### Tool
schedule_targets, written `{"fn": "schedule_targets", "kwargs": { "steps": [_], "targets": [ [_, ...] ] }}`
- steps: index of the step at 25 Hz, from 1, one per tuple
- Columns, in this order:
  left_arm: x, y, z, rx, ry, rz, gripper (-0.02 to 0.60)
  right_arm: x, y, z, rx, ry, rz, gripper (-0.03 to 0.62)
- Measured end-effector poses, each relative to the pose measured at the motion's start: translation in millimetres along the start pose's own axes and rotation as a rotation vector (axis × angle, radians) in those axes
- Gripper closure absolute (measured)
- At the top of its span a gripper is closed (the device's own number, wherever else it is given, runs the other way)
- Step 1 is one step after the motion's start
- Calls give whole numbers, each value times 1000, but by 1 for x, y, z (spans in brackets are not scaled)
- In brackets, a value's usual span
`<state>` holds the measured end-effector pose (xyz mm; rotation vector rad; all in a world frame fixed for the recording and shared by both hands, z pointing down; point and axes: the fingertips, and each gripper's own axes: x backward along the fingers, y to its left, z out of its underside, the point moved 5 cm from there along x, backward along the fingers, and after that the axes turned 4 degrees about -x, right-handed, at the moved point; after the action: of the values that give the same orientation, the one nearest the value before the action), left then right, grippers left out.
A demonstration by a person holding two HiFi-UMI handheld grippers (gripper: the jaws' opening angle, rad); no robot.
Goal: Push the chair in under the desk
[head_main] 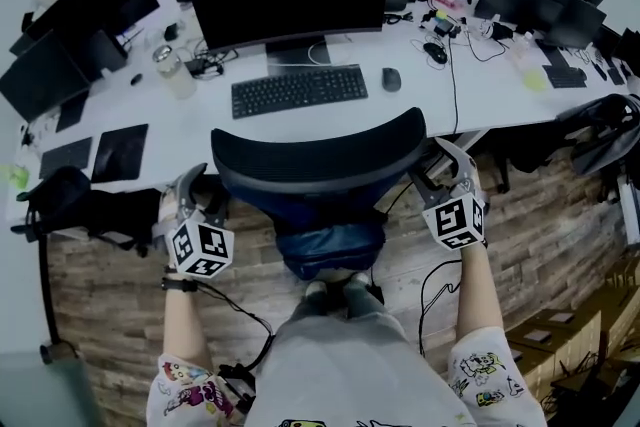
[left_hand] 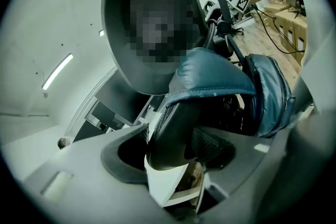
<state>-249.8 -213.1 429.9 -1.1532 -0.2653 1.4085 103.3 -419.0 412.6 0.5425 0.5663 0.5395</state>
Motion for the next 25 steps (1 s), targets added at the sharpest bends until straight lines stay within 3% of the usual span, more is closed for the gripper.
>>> {"fn": "schedule_targets", "kwargs": {
  "steps": [12, 25],
  "targets": [
    [-12, -8, -26, 45, 65, -51, 316, -21, -36, 17, 27, -54, -56, 309],
    [-20, 0, -21, 54, 105, -60, 312, -25, -34, 13, 36, -91, -64, 309]
  ]
}}
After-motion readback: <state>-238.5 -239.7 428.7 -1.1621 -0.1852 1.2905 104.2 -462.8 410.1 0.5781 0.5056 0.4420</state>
